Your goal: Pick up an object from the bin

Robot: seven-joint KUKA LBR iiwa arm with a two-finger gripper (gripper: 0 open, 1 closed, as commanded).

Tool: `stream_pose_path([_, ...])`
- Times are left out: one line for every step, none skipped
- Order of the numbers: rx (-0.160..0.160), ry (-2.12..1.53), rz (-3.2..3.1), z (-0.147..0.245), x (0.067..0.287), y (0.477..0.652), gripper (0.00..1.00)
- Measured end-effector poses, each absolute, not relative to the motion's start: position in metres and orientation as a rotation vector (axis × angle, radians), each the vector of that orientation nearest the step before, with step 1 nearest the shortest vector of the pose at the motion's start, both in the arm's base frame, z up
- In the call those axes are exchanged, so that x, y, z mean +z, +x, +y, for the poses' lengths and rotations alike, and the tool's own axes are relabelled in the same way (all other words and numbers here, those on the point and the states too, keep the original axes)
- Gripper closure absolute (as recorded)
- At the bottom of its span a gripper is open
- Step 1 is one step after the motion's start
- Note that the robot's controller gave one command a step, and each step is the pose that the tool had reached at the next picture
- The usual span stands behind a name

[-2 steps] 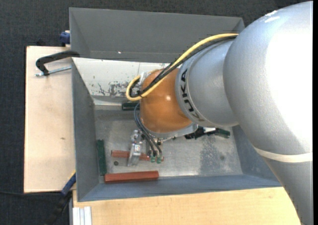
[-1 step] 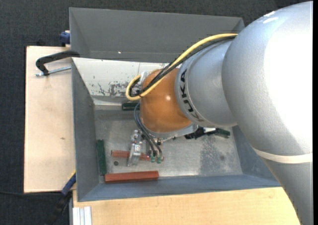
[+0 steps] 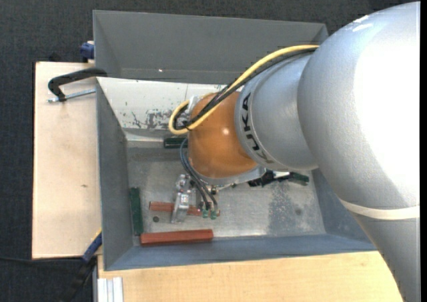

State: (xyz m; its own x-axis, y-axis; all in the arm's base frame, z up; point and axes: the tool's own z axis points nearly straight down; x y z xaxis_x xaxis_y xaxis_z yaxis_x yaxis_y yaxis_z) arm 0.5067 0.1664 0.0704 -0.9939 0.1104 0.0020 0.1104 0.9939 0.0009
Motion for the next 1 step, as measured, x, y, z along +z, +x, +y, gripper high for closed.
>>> stream_pose_path([-0.007, -0.112, -3.149, 0.1719, 0.2550, 0.5175, 1.00])
